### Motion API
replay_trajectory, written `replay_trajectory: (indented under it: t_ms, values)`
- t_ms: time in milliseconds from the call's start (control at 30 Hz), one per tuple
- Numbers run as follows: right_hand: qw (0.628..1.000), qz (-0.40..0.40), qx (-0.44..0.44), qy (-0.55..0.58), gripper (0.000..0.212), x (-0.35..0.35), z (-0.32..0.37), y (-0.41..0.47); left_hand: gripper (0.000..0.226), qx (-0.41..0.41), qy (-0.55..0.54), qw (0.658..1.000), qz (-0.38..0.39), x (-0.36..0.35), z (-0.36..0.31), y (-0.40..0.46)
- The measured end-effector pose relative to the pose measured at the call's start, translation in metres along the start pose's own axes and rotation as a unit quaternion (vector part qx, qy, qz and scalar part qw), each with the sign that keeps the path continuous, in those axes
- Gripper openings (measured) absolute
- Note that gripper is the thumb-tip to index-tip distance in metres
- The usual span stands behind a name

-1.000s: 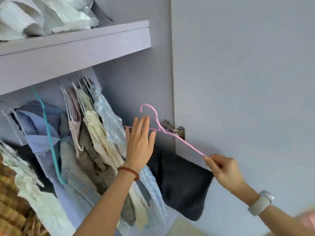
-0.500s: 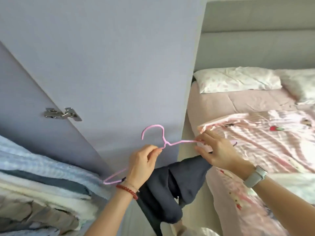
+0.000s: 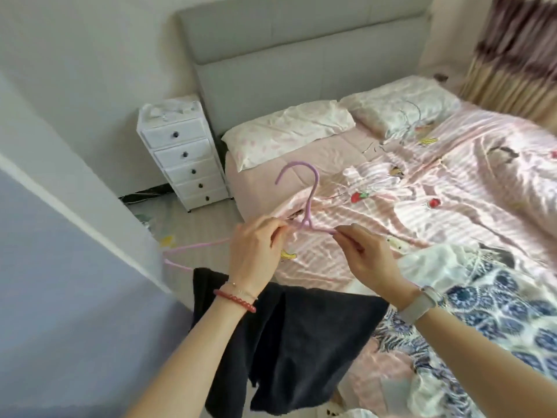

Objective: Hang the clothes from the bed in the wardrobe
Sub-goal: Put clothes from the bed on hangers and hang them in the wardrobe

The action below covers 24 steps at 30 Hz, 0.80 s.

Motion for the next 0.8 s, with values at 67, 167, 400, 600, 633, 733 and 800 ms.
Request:
replay_trajectory:
  t_ms: [67, 167, 400, 600, 633, 733, 800]
  values:
    - [0.999, -0.034, -0.035, -0.002, 0.017, 0.025, -0.029, 0.012, 0.009, -0.01, -0.004, 1.0, 0.0, -0.029, -0.019, 0.033]
    - [0.996, -0.073, -0.054, -0.011, 0.016, 0.059, -0.06, 0.033, 0.013, -0.043, -0.024, 0.999, 0.021, -0.067, -0.045, 0.081]
    - [0.979, -0.157, -0.13, -0.012, 0.012, 0.1, -0.125, 0.078, 0.017, -0.103, -0.073, 0.989, 0.078, -0.138, -0.078, 0.179]
    - [0.946, -0.252, -0.206, -0.002, 0.015, 0.153, -0.185, 0.129, 0.023, -0.16, -0.091, 0.982, 0.048, -0.195, -0.127, 0.269]
    - [0.94, -0.269, -0.209, -0.003, 0.014, 0.164, -0.195, 0.137, 0.023, -0.176, -0.096, 0.979, 0.038, -0.204, -0.139, 0.284]
    - [0.926, -0.305, -0.22, -0.016, 0.015, 0.193, -0.237, 0.152, 0.021, -0.214, -0.11, 0.97, 0.04, -0.242, -0.174, 0.321]
    - [0.915, -0.313, -0.25, -0.036, 0.016, 0.204, -0.278, 0.15, 0.02, -0.234, -0.101, 0.965, 0.066, -0.282, -0.192, 0.333]
Point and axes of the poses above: each hand's wrist, its own y-axis towards the middle knuckle, its own x-axis out of the back of the hand, z = x × y, the point moved 5 cm from there along y, towards the middle knuckle, and after that the axes turned 5 degrees about y, right-handed, at the moved point
